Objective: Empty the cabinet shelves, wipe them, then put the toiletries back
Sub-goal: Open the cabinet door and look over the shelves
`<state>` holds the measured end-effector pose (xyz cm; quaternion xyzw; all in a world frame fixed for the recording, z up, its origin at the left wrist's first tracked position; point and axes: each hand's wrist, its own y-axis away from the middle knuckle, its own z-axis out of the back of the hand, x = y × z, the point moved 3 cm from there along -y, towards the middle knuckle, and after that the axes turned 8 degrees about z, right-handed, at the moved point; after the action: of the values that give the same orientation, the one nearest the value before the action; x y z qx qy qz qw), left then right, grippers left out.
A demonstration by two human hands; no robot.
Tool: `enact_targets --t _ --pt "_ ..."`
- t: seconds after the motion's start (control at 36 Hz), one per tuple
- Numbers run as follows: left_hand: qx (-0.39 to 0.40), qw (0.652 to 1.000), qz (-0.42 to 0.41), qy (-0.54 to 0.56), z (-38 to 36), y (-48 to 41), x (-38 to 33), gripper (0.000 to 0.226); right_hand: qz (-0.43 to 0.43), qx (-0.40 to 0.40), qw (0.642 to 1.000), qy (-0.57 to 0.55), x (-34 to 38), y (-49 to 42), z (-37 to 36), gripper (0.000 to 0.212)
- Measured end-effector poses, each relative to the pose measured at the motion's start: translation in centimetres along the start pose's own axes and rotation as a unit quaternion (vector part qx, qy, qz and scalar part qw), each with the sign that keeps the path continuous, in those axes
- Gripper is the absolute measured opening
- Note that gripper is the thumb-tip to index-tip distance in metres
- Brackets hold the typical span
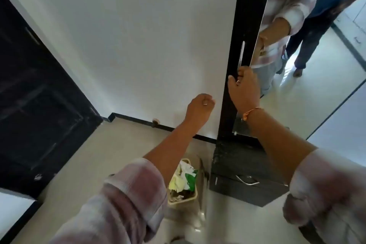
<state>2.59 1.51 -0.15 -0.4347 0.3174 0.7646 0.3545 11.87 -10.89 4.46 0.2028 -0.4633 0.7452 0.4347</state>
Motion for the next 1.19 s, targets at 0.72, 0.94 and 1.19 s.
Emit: enact_targets --t 0.72,0.94,1.19 --pt "0.181 0.969 -0.158 -0.060 -1.5 -1.4 -4.4 0.037 -0.026 -0.101 0.992 0.066 3.2 3.1 1.0 0.040" --pt "0.237 0.954 -0.184 -0.022 -0.9 3.5 -1.5 0.044 -0.063 -0.173 0.977 0.103 5.3 8.4 3.0 0.070" --pt "0.349 0.904 -0.245 -0.008 -2.0 8.8 -0.6 0.044 -0.046 -0.202 0.946 0.249 6.8 14.1 7.2 0.080"
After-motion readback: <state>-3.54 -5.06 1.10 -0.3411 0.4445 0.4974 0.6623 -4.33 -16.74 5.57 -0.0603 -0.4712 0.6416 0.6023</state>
